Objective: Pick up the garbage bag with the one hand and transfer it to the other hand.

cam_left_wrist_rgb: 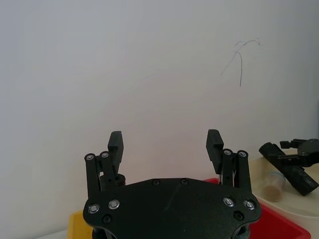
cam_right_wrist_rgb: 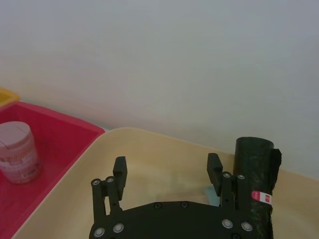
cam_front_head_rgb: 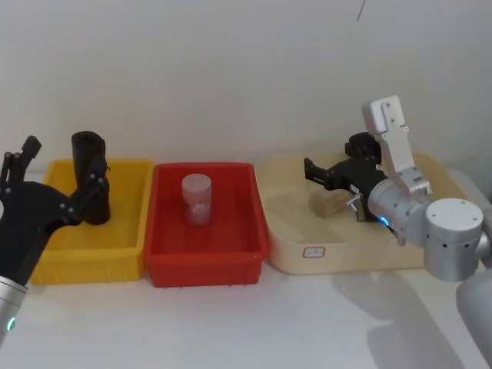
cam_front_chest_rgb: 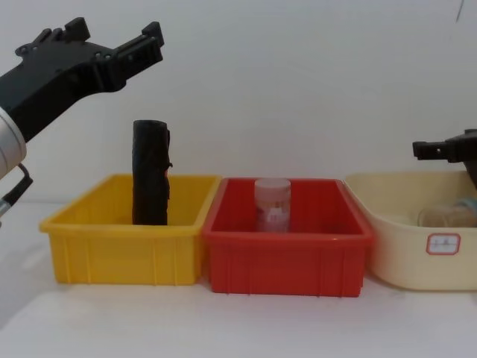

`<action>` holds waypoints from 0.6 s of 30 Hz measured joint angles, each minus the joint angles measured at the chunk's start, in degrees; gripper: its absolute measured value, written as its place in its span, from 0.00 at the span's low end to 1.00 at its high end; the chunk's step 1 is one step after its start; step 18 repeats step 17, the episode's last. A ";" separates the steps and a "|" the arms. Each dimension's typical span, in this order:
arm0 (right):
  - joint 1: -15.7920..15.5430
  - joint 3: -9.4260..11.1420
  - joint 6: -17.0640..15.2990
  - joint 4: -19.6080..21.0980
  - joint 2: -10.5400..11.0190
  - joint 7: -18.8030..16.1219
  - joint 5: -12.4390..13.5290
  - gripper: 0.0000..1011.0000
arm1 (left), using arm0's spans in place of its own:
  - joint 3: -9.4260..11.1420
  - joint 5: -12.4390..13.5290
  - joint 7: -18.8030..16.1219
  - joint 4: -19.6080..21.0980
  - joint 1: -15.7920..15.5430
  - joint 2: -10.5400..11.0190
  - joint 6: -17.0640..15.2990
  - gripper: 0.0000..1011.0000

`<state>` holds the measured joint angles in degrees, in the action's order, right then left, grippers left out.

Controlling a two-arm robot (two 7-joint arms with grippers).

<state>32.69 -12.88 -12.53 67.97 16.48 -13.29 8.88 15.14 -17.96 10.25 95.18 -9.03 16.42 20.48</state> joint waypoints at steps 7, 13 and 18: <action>-2.00 1.12 0.19 3.02 0.19 -0.11 0.42 0.99 | 0.00 0.00 0.00 0.00 0.00 0.00 0.00 0.99; -3.67 1.83 0.10 6.21 0.28 -0.44 1.03 0.99 | 0.00 0.00 0.00 0.00 0.00 0.00 0.00 0.99; -4.66 2.28 -0.06 8.07 0.31 -0.72 1.37 0.99 | 0.00 0.00 0.00 0.00 0.00 0.00 0.00 0.99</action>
